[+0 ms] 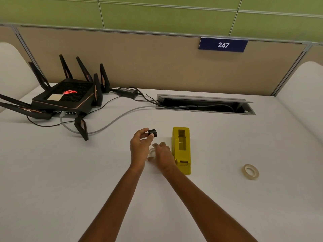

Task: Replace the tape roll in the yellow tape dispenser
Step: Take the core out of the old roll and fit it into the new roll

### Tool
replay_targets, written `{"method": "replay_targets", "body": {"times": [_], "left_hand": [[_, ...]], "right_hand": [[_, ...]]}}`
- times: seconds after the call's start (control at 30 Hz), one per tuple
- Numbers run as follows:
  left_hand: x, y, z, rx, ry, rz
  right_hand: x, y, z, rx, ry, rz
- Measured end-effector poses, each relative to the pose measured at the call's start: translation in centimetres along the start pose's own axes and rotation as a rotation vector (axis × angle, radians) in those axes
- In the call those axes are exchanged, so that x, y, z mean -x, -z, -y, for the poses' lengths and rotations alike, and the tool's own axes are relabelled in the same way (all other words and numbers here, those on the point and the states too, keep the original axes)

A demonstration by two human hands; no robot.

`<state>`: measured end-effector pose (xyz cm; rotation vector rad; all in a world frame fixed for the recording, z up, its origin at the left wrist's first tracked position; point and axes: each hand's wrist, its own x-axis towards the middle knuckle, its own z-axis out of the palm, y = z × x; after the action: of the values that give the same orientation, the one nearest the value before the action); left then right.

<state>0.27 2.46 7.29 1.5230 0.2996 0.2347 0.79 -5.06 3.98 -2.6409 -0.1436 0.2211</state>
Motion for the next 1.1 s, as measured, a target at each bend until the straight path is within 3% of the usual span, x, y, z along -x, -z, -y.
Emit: {"method": "replay_targets", "body": {"times": [0.3, 0.53, 0.8, 1.1], "left_hand": [[0.9, -0.5, -0.5, 0.047, -0.025, -0.011], [2.5, -1.0, -0.6, 0.088, -0.021, 0.020], [5.0, -3.2, -0.8, 0.097, 0.010, 0.144], [7.3, -6.4, -0.4, 0.025, 0.037, 0.278]], "right_hand": [[1.6, 2.6, 0.5, -0.303, 0.018, -0.063], [4.2, 6.3, -1.8, -0.520, 0.025, -0.271], [7.3, 8.9, -8.9, -0.403, -0.071, -0.536], [10.9, 8.8, -17.5, -0.024, -0.333, -0.539]]}}
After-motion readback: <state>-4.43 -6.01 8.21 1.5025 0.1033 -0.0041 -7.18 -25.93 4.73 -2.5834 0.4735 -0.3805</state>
